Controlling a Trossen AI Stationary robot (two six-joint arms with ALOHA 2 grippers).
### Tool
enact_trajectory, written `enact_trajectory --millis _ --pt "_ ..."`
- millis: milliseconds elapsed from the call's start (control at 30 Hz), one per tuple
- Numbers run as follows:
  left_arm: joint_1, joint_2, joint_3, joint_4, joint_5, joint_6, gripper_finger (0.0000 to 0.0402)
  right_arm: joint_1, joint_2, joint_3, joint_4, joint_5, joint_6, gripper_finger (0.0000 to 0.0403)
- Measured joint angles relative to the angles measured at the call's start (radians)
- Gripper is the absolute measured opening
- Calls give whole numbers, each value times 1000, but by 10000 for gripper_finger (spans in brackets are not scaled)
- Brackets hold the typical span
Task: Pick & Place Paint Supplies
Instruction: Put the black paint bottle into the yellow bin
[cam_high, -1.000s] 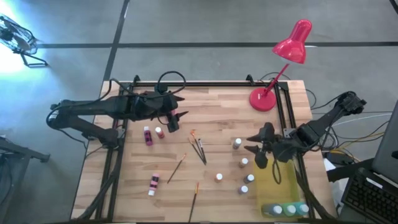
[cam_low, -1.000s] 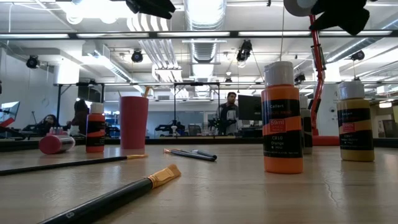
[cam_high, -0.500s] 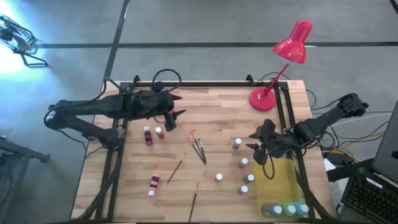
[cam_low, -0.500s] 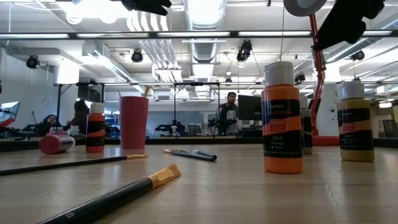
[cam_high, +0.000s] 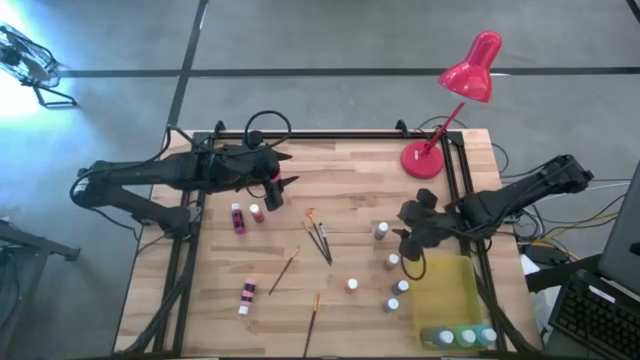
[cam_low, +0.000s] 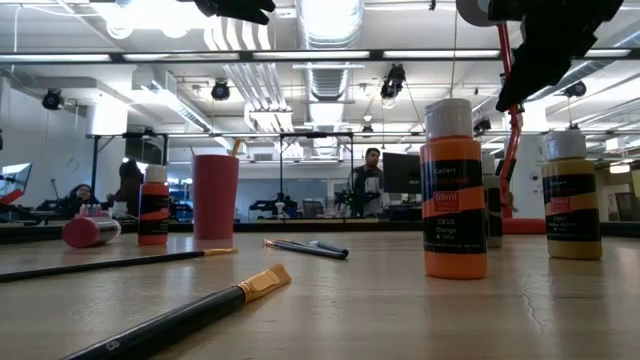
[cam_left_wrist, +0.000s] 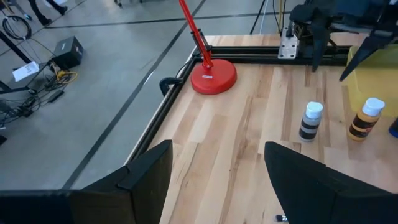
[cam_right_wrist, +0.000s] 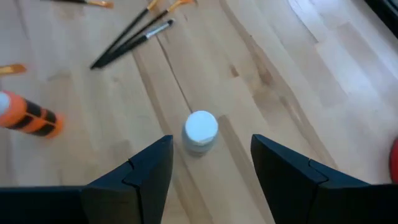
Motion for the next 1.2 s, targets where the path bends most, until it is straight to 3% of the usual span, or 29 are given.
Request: enact_trajectory --millis 600,1033,1200 --pt "0 0 0 -2 1 -1 259 -110 68 0 39 -125 -1 239" --pt "0 1 0 -8 1 -3 259 -164 207 0 78 -173 -33 259" --pt "0 1 0 -10 1 -3 259 -189 244 0 105 -209 -58 248"
